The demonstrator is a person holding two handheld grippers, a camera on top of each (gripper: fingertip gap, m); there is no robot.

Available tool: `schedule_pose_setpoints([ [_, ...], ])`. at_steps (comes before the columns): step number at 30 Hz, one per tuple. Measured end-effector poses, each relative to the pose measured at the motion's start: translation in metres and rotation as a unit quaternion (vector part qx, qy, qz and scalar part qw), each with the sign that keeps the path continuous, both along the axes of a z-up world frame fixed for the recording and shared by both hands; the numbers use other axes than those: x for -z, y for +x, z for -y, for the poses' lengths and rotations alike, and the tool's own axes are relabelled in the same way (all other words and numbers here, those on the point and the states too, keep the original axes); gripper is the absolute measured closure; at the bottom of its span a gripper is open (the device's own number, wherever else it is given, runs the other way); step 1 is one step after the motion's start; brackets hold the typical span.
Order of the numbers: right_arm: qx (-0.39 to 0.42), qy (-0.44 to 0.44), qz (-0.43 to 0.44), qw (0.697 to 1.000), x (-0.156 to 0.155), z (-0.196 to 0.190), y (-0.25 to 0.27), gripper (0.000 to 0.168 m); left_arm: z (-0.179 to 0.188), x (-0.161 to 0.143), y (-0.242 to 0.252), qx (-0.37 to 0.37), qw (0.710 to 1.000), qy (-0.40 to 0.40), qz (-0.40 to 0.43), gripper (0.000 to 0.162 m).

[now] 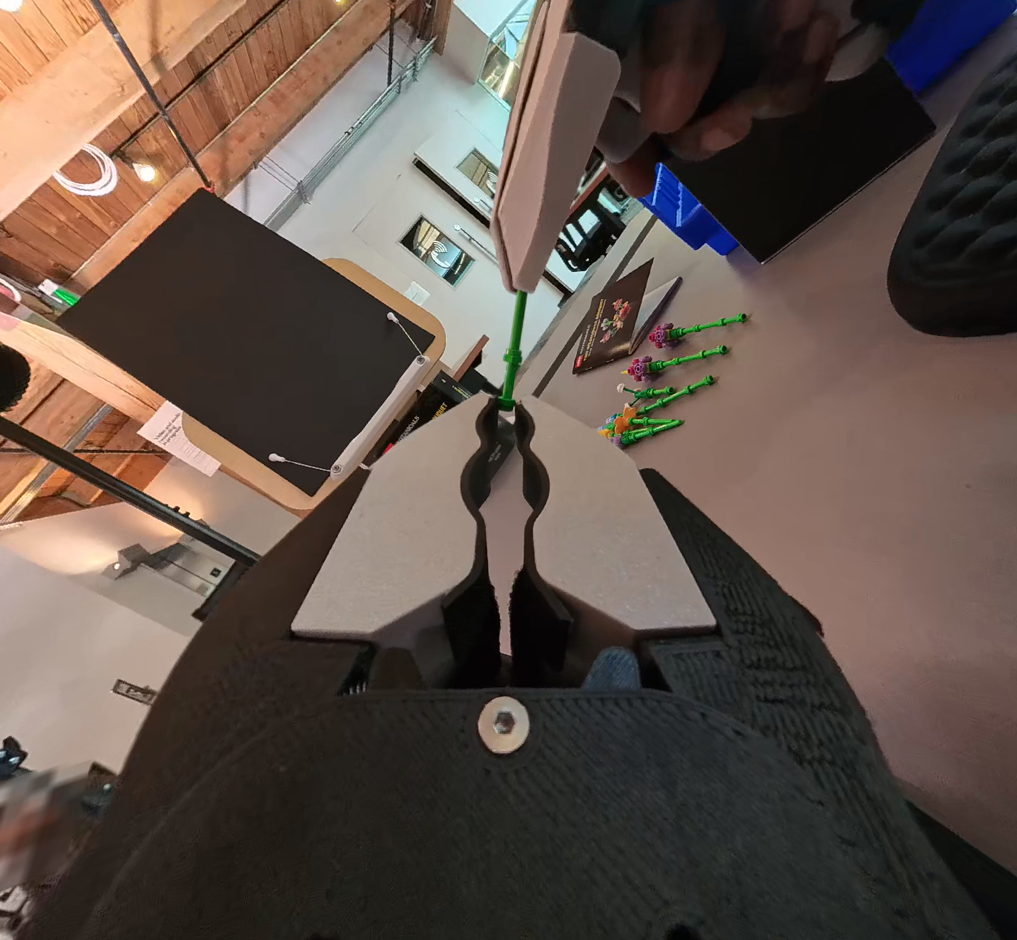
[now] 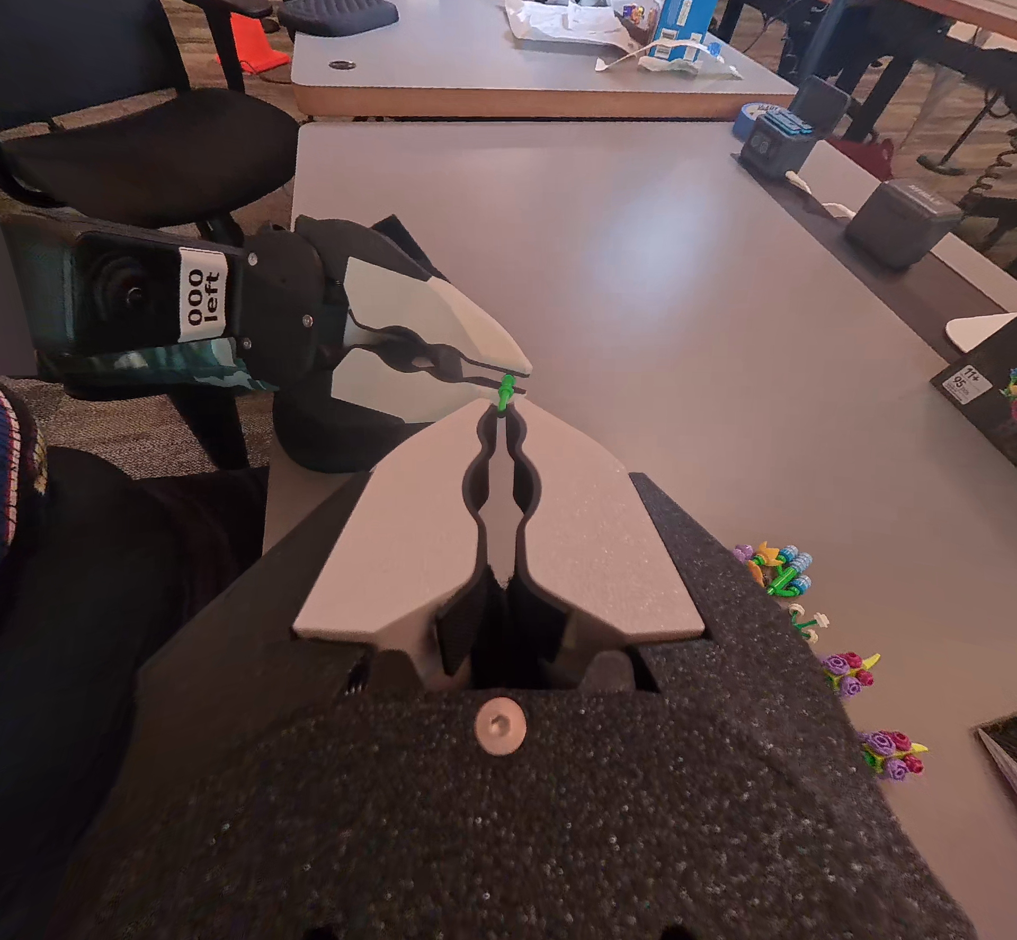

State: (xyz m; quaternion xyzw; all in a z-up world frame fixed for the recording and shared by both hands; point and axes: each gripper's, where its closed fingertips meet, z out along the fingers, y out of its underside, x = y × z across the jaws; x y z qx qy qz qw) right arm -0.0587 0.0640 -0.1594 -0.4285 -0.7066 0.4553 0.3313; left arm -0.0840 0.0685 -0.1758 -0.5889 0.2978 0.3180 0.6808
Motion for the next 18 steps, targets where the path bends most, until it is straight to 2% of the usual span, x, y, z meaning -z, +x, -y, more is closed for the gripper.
schedule_pose_setpoints([
  [4,-0.006,0.004,0.011,1.000,0.005,0.002,-0.001,0.165,0.000,-0.001,0.004,0.003,1.000,0.009,-0.012,0.151],
  [5,-0.007,0.004,0.011,1.000,0.006,0.004,-0.001,0.165,0.000,0.000,0.005,0.003,1.000,0.006,-0.019,0.156],
  [10,-0.003,0.008,0.014,1.000,0.008,0.002,-0.003,0.165,-0.001,0.004,0.007,0.014,1.000,-0.018,-0.007,0.159],
  [11,-0.001,0.007,0.011,1.000,0.008,0.001,-0.003,0.164,-0.001,0.004,0.006,0.014,1.000,-0.019,-0.003,0.159],
  [13,0.002,0.011,0.023,1.000,0.013,0.002,-0.005,0.148,-0.001,0.005,0.006,0.011,1.000,-0.019,-0.009,0.159],
  [14,0.000,0.014,0.031,0.999,0.016,0.004,-0.006,0.147,-0.001,0.005,0.007,0.010,1.000,-0.019,-0.015,0.159],
  [18,-0.010,0.004,0.018,1.000,0.018,0.009,-0.011,0.167,-0.001,0.009,0.012,0.015,0.999,-0.026,-0.035,0.159],
])
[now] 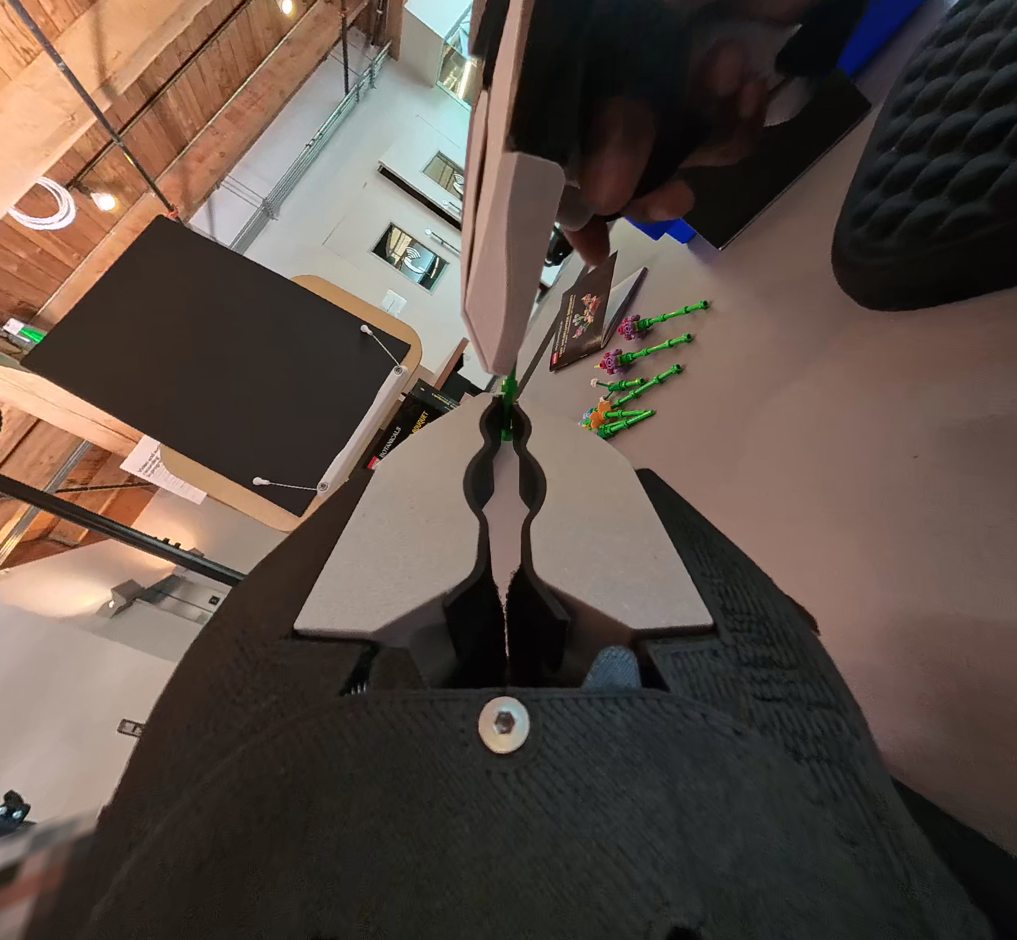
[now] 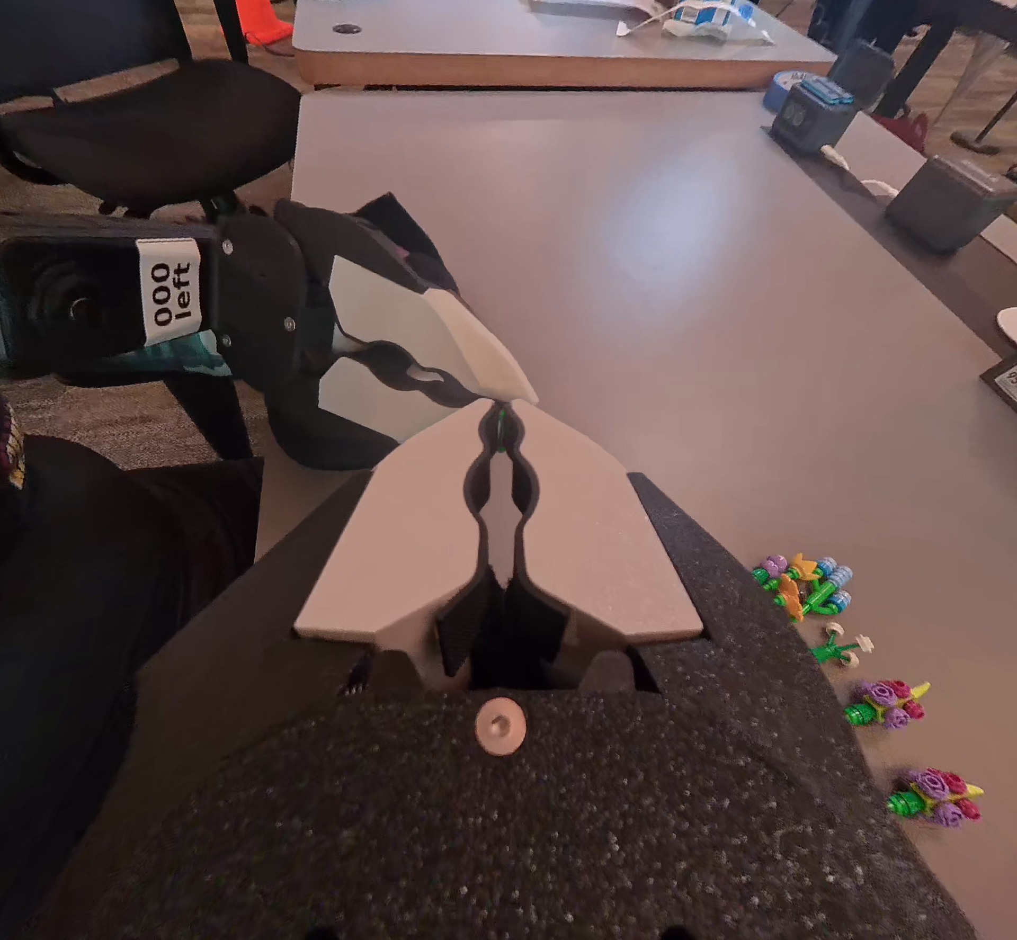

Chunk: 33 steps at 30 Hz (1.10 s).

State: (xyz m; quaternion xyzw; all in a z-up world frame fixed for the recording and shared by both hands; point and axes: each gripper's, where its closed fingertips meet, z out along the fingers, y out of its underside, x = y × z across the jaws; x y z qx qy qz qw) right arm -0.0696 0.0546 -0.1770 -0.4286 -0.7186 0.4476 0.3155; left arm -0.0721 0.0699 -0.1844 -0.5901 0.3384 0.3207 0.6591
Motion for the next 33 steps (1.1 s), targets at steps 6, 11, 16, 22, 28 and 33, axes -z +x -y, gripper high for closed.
schedule_pose_setpoints([
  [6,0.037,0.045,-0.032,0.998,-0.024,-0.029,0.017,0.168,0.001,-0.003,-0.017,-0.002,0.997,-0.013,0.071,0.159],
  [11,0.015,0.012,-0.037,0.999,-0.032,-0.026,0.027,0.161,0.000,-0.003,-0.009,0.002,0.999,-0.006,0.054,0.159],
  [16,-0.004,0.021,0.004,1.000,-0.001,-0.005,0.006,0.149,0.001,-0.004,-0.005,0.004,0.999,-0.001,0.037,0.159],
  [22,-0.009,0.010,-0.007,1.000,0.000,-0.001,0.001,0.161,0.001,-0.001,-0.002,0.007,1.000,-0.005,0.024,0.159],
  [28,-0.010,0.020,0.001,1.000,0.005,-0.004,0.001,0.165,0.001,-0.001,-0.002,0.010,1.000,-0.008,0.028,0.159],
  [33,-0.016,0.052,0.013,0.998,0.004,-0.005,0.007,0.166,0.000,-0.001,0.004,0.036,0.998,-0.015,0.053,0.159],
])
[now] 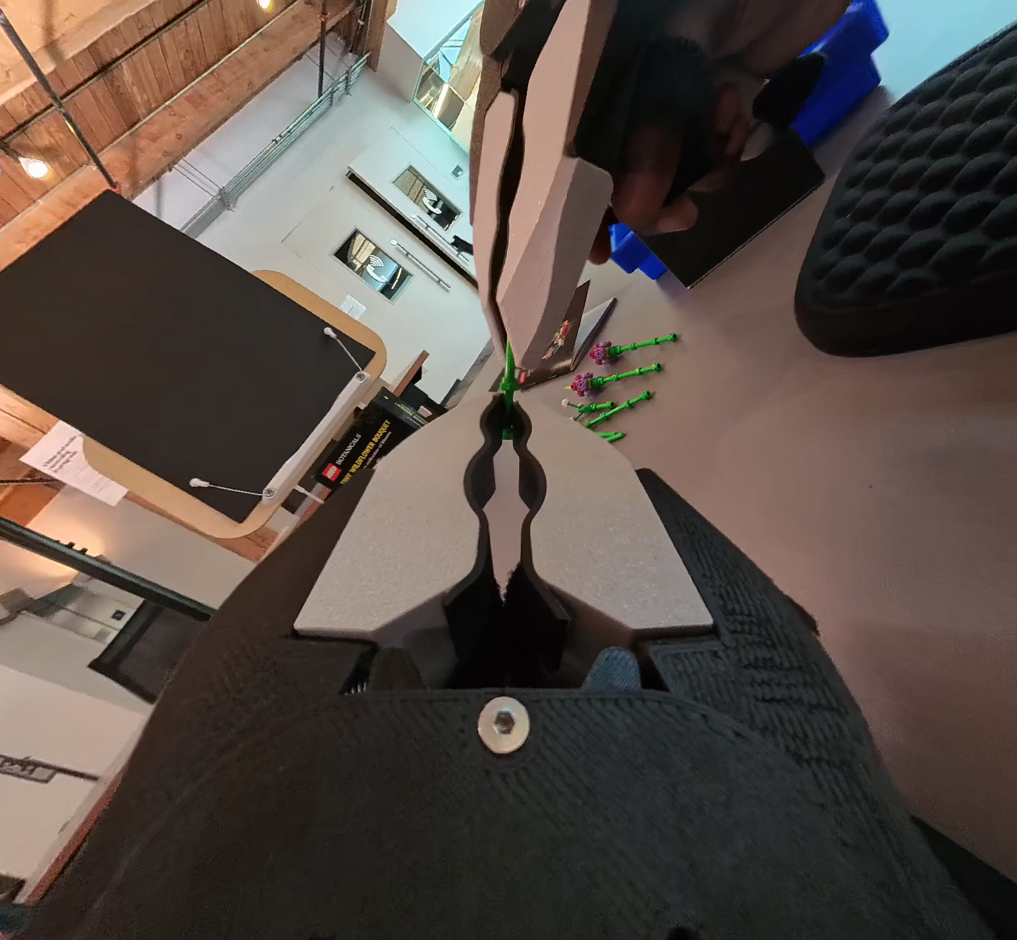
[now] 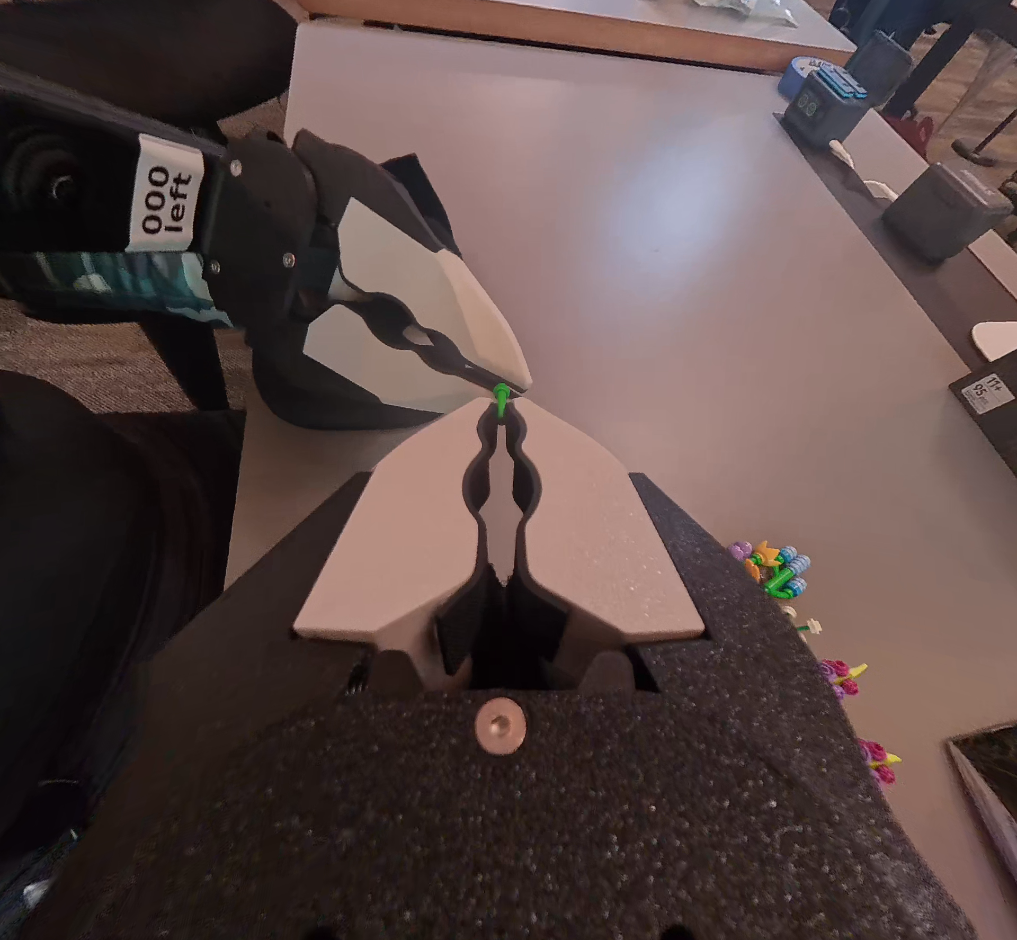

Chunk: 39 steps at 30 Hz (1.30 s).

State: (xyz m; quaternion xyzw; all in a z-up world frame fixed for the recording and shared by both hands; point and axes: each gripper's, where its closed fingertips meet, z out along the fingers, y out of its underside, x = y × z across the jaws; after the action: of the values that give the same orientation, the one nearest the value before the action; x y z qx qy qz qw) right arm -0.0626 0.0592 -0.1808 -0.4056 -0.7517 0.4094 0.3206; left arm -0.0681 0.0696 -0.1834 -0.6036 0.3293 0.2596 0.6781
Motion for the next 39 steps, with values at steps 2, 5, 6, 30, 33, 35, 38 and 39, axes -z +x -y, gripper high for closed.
schedule_pose_setpoints([
  [2,-0.001,0.012,0.002,1.000,0.000,0.000,0.001,0.166,0.000,0.000,0.001,0.007,1.000,-0.002,0.010,0.158],
  [5,-0.003,0.023,0.008,1.000,-0.001,0.000,0.004,0.166,0.000,0.000,0.003,0.014,1.000,-0.003,0.015,0.158],
  [6,-0.004,0.024,0.010,1.000,0.000,0.000,0.005,0.166,0.000,0.000,0.004,0.017,1.000,-0.003,0.015,0.158],
  [30,0.154,0.040,-0.096,0.983,-0.092,-0.106,0.109,0.166,0.000,-0.001,-0.027,-0.016,0.997,-0.018,0.079,0.159],
  [33,0.197,0.049,-0.075,0.976,-0.089,-0.122,0.122,0.166,0.002,-0.001,-0.029,-0.021,0.998,-0.012,0.066,0.159],
  [35,0.274,0.085,-0.034,0.957,-0.078,-0.151,0.136,0.165,0.003,-0.003,-0.031,-0.020,0.997,-0.008,0.079,0.159],
  [38,0.362,0.132,0.058,0.921,-0.052,-0.187,0.161,0.165,0.003,-0.004,-0.032,-0.021,0.997,-0.005,0.080,0.159],
  [39,0.382,0.138,0.076,0.911,-0.046,-0.195,0.165,0.165,0.003,-0.004,-0.031,-0.021,0.997,-0.003,0.075,0.159],
])
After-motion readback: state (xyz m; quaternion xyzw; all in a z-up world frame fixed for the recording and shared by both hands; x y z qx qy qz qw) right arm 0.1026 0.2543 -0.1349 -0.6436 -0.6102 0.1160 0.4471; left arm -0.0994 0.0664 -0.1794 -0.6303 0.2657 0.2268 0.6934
